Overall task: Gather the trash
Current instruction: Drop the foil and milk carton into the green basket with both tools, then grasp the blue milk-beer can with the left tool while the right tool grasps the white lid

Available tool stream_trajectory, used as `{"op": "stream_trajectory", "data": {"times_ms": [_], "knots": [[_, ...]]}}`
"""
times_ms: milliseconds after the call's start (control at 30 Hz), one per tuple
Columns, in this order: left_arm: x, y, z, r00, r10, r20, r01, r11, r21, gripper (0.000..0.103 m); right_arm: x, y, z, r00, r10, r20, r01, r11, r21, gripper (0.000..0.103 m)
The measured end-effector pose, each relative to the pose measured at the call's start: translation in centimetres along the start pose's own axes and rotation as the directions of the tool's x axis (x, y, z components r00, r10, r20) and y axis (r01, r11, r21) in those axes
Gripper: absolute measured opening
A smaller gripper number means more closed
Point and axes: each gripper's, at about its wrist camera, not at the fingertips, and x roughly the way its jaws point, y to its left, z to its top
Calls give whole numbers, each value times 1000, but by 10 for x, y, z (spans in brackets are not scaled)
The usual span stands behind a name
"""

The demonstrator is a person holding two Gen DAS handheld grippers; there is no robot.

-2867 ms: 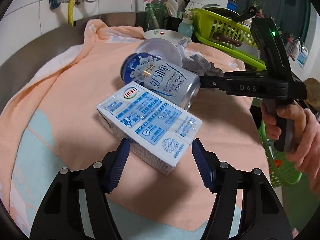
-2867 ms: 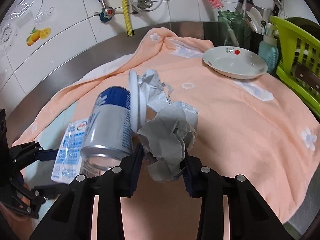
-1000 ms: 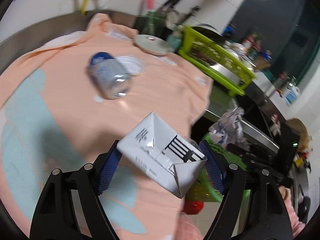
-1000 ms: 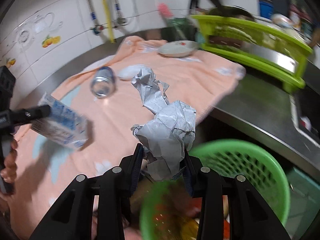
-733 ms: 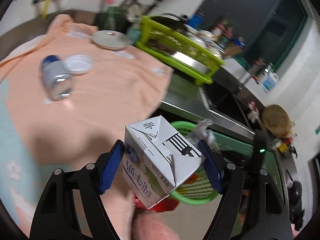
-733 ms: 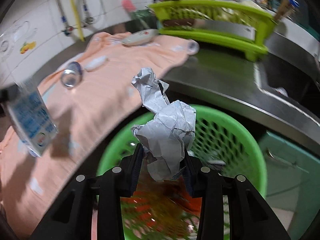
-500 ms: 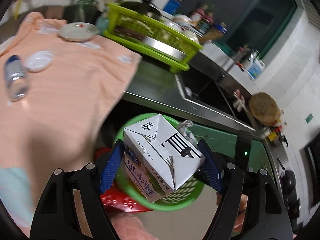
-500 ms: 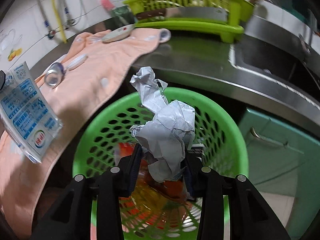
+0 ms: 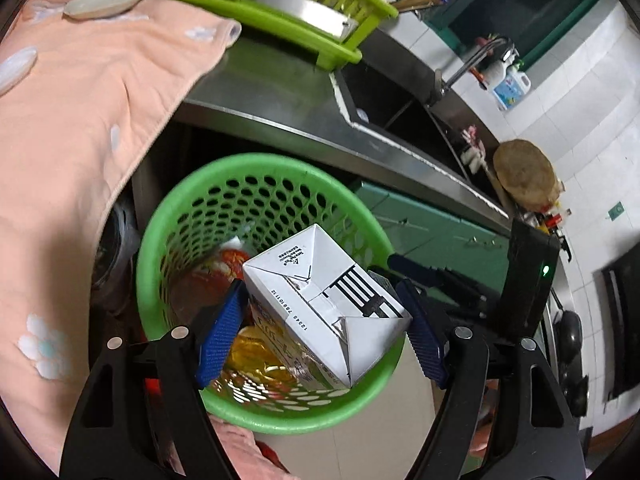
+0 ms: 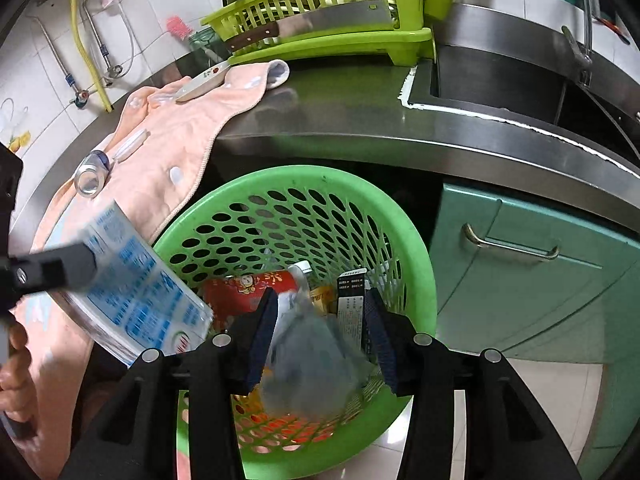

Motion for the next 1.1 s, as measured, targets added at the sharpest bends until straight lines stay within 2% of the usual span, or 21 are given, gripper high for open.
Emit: {"op": "stream_trajectory", "data": {"times_ms": [200, 367, 433, 467, 633, 900, 967, 1100], "knots": [[-7, 4, -5, 1000, 16, 0, -16, 1000, 1, 80, 1, 9, 4, 1000, 15, -1, -15, 1000, -13, 44], [-33, 9, -7, 996, 81, 41, -82, 996, 30, 81, 1, 27, 17, 999, 33, 7, -33, 998, -47, 45], [-50, 16, -7, 990, 125, 69, -127, 991, 35, 82, 2, 34, 22, 999, 41, 14, -40, 997, -60, 60], [-58, 20, -6, 985, 149, 83, -152, 988, 33, 83, 2, 40, 25, 999, 44, 23, -42, 997, -70, 70], [-99, 54, -4, 954, 262, 148, -261, 965, -26, 84, 12, 80, 44, 997, 78, 29, -73, 987, -144, 70], [-155, 120, 3, 911, 358, 207, -322, 928, -188, 85, 41, 152, 77, 990, 142, 14, -135, 961, -240, 76], [-167, 135, 7, 899, 379, 219, -330, 915, -231, 89, 50, 172, 90, 987, 162, 9, -154, 954, -259, 77], [-190, 167, 25, 864, 443, 241, -362, 878, -314, 97, 65, 203, 108, 981, 193, 6, -183, 940, -288, 80]]}}
